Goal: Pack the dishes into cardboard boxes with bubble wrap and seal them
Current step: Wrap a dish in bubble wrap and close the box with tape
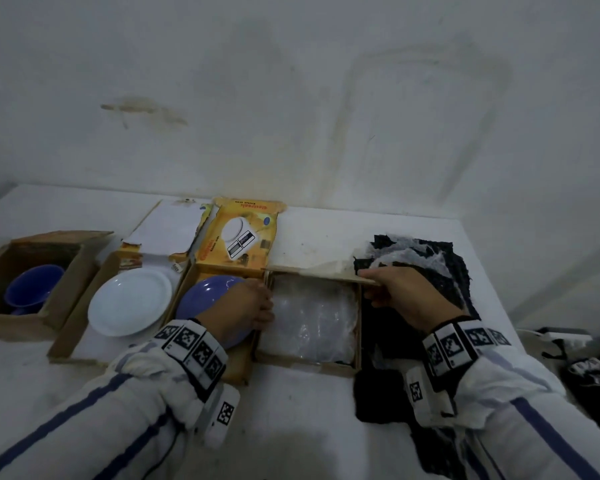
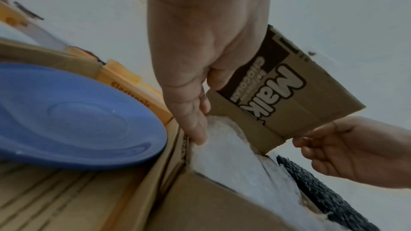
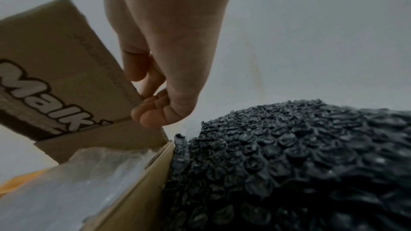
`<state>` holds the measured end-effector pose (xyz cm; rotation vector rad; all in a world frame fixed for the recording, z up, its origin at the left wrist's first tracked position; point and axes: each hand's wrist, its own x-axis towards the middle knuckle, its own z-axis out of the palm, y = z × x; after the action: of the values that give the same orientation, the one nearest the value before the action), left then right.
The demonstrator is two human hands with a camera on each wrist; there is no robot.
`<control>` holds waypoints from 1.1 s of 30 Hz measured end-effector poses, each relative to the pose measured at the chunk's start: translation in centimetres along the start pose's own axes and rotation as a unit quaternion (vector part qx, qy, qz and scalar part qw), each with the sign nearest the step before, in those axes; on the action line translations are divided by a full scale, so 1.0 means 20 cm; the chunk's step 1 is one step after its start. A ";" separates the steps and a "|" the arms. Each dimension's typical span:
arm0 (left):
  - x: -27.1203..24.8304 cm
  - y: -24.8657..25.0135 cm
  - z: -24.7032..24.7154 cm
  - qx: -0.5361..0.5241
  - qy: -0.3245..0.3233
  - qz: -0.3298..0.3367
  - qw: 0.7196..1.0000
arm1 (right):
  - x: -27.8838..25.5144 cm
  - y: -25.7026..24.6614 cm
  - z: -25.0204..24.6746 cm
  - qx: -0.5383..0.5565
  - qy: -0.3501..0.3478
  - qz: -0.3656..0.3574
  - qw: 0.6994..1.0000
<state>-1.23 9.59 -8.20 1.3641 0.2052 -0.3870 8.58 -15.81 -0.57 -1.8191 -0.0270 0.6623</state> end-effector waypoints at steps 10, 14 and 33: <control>-0.14 0.10 0.13 -0.060 0.169 -0.061 0.982 | -0.20 0.02 0.11 -0.061 0.050 0.027 0.997; -0.16 0.04 0.12 0.004 0.171 -0.056 0.984 | -0.24 0.07 0.20 -0.303 0.032 0.042 0.951; -0.19 -0.11 0.18 0.468 0.191 -0.013 0.863 | -0.31 0.31 0.40 -0.406 0.049 0.101 0.907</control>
<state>-5.85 6.32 -8.19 2.4095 0.3919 -0.2271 -2.09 -13.15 -4.91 -2.6870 -0.0531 0.7675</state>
